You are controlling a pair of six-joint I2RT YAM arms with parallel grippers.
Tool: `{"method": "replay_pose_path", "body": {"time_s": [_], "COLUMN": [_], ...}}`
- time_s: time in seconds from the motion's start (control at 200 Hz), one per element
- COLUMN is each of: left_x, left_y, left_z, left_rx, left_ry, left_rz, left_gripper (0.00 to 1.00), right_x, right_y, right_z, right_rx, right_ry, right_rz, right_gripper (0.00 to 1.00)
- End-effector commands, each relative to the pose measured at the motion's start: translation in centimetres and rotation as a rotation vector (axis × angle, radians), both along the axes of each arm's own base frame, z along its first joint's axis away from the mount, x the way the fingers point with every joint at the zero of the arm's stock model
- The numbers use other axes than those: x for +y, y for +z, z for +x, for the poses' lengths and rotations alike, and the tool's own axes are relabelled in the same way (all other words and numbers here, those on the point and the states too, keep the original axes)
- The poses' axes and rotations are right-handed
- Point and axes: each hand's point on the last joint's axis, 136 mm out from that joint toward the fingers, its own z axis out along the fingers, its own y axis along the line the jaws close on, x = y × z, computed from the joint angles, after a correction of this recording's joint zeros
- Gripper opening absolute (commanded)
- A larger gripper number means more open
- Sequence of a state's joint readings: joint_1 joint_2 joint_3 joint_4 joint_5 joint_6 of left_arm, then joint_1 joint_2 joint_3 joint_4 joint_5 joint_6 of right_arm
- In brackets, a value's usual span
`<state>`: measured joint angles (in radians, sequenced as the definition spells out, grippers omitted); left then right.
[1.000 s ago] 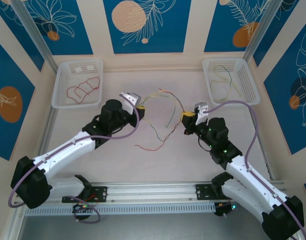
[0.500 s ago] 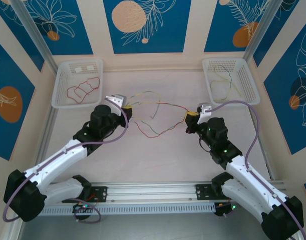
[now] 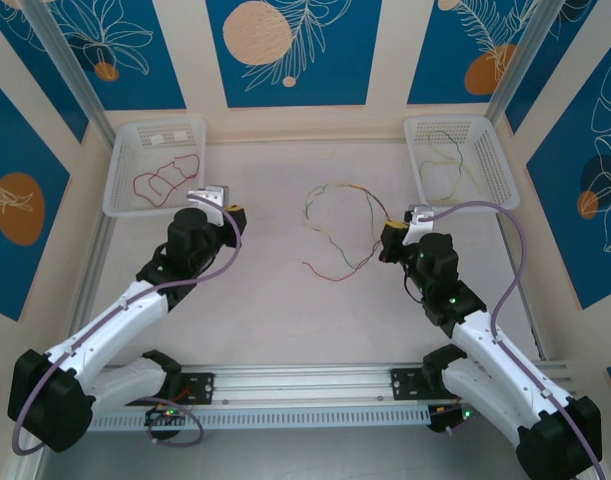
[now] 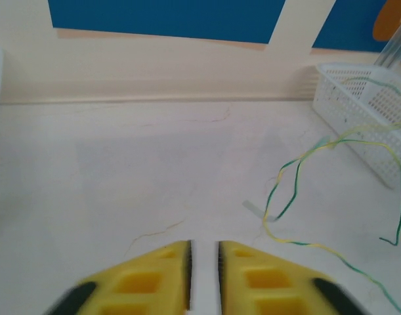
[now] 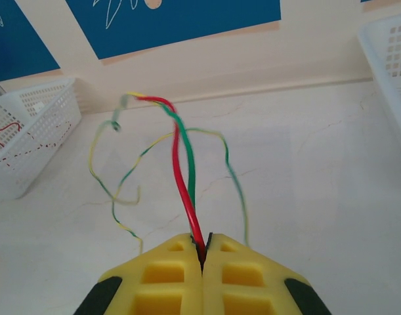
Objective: Untangle the cables
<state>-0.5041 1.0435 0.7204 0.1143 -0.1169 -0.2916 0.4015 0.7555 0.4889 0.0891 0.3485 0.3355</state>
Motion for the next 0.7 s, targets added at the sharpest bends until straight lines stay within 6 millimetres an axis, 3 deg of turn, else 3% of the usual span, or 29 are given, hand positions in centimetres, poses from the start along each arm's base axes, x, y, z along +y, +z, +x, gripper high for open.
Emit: {"method": "replay_pose_path", "body": {"time_s": [0.0,0.1,0.225,0.345,0.46,0.695], "left_x": [-1.1,-2.8,-5.3,-7.7,-8.6,-7.8], "left_y": [0.6,0.2,0.3,0.9,0.7,-1.7], "left_z": [0.0,-0.1,-0.9,-2.1,-2.3,-1.0], "left_rx": [-0.029,-0.009,-0.007,-0.037,-0.039,0.021], "left_ry": [-0.069,-0.164,-0.317,-0.455,-0.501,-0.424], "left_rz": [-0.014,0.011,-0.007,-0.017,-0.007,0.042], "left_gripper": [0.35,0.53,0.63,0.64,0.63,0.50], "right_x": [0.0,0.6,2.2,4.3,5.5,5.9], "right_y": [1.6,1.8,2.6,3.2,3.8,5.3], "right_z": [0.1,0.0,-0.7,-1.5,-2.2,-3.2], "right_rx": [-0.057,-0.069,-0.103,-0.131,-0.153,-0.218], "right_ry": [-0.001,0.032,0.138,0.270,0.349,0.397], "right_rz": [0.010,0.015,0.022,0.035,0.052,0.077], "right_gripper": [0.00,0.00,0.00,0.00,0.00,0.00]}}
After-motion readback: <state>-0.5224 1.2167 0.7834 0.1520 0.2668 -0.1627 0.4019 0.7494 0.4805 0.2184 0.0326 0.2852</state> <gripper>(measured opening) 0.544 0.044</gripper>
